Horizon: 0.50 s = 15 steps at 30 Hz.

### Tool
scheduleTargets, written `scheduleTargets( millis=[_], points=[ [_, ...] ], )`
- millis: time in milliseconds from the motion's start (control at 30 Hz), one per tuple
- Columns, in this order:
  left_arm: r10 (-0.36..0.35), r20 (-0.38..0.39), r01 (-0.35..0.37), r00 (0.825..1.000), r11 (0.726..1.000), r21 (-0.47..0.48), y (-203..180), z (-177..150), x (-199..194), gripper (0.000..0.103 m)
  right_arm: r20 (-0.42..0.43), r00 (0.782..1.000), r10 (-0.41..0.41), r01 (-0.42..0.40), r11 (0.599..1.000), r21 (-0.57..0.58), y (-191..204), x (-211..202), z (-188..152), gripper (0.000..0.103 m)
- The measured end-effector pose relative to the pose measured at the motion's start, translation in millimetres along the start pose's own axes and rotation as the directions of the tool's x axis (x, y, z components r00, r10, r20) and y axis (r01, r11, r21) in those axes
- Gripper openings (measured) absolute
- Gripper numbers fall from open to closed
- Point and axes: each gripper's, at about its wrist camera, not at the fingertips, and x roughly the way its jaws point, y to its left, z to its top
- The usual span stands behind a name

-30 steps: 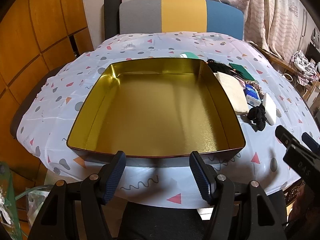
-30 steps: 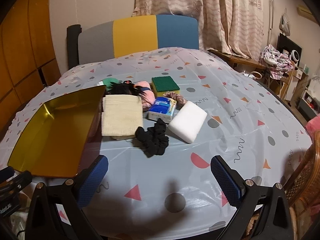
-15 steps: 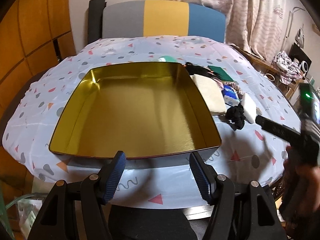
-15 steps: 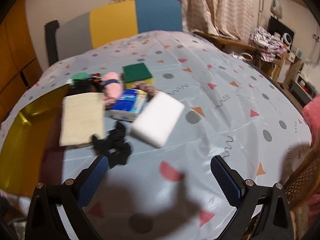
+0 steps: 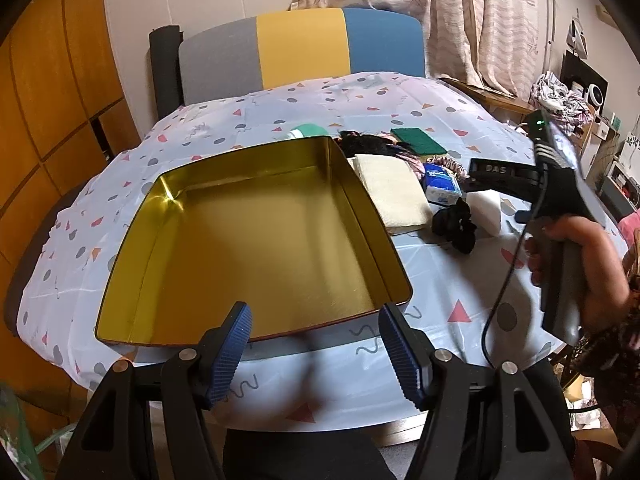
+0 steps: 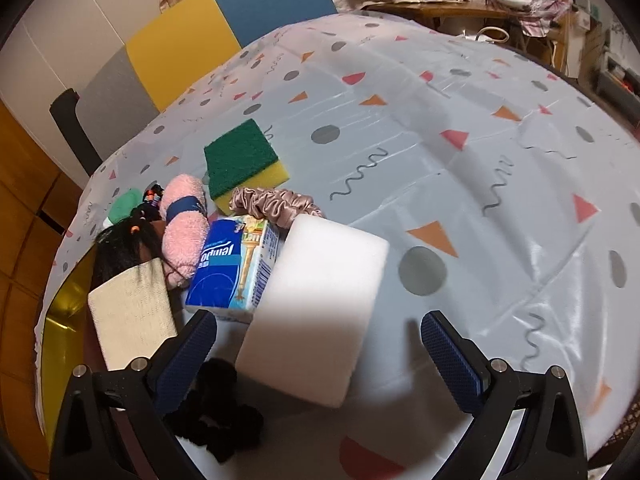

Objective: Organize soft objects
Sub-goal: 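Move the right gripper toward the white sponge block, then close the right gripper on the white sponge block and lift it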

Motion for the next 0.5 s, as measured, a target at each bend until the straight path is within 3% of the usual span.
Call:
scheduleTargets(
  millis=[133,300,500],
  points=[
    [-0.027,-0.002,0.027,1.000,1.000,-0.009,-2.4,1.6,2.8,0.067,-0.005,1.000,-0.005,0.005,1.000,-0.018,2.9,10.8,-2.3,0.093],
    [-0.041,0.000,0.041,0.999,0.999,0.006,-11.8,6.7,6.0,0.067,0.028,0.999,-0.032,0.036,0.990,-0.140,11.3,10.4,-5.5,0.067],
    [-0.085,0.000,0.085,0.996,0.996,0.029,-26.6,14.2,8.3,0.067,0.059,0.996,-0.062,0.072,0.980,-0.186,-1.7,3.5,-7.0,0.066]
  ],
)
